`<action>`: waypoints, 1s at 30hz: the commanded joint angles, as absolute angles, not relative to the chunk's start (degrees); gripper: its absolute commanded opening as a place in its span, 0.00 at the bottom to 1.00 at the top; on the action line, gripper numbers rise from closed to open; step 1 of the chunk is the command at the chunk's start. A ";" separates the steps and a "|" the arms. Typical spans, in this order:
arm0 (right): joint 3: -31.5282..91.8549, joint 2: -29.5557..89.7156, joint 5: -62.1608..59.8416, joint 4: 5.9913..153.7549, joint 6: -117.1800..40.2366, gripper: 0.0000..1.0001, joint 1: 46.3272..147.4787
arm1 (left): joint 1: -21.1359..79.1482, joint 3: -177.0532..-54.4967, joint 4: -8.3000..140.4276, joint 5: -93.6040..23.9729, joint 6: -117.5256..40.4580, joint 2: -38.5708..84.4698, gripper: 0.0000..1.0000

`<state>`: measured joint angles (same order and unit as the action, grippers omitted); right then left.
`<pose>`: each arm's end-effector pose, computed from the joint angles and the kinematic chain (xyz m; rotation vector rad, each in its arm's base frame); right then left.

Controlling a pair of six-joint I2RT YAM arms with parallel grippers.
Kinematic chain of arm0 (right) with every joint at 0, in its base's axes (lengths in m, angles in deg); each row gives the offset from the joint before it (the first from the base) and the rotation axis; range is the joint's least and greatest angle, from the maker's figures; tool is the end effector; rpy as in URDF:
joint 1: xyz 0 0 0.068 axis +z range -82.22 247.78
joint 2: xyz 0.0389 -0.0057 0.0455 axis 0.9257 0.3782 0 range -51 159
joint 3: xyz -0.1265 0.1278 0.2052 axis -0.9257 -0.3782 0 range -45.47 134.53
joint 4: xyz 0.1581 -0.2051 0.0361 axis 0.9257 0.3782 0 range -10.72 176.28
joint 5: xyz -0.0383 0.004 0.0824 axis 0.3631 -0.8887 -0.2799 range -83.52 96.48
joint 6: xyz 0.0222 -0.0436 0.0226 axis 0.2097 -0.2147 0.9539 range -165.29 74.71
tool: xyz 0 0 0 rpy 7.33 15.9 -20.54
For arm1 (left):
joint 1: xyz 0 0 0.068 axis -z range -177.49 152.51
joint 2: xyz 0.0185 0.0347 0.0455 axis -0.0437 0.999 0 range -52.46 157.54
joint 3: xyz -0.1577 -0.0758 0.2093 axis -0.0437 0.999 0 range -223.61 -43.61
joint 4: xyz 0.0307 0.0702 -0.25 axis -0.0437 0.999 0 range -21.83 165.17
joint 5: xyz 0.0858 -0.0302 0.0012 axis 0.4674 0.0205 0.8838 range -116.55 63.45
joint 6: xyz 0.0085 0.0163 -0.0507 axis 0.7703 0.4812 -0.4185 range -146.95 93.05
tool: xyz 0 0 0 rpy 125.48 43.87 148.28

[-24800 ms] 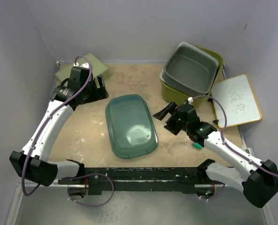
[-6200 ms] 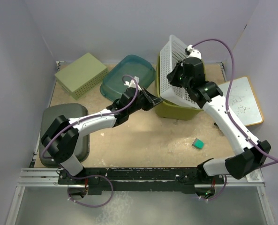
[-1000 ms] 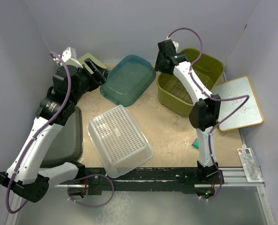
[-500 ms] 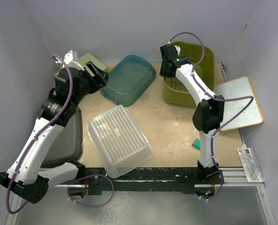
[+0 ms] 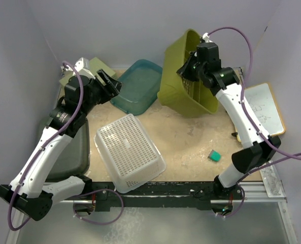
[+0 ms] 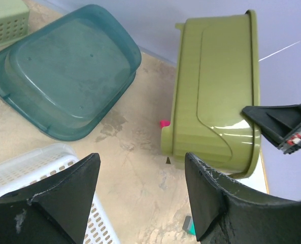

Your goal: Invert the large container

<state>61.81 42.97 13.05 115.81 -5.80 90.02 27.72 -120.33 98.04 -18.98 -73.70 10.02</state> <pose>0.3379 0.1338 0.4486 0.3783 1.9851 0.5833 0.2065 -0.0922 0.4366 -0.4503 1.8552 -0.7477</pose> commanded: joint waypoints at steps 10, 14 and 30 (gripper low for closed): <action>44.99 30.21 -0.46 92.75 -0.62 0.00 89.71 | 27.94 -119.54 94.87 -14.77 -75.23 9.64 0.65; 39.56 27.15 -8.15 85.42 5.94 0.00 89.16 | 27.96 -120.60 96.12 -13.11 -74.46 9.24 0.65; -3.45 27.68 -25.65 8.76 61.45 0.00 77.80 | 27.92 -121.97 96.31 -17.20 -71.38 11.34 0.65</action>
<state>0.26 24.83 -19.56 43.40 41.30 77.45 27.72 -119.48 97.93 -15.02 -72.76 10.63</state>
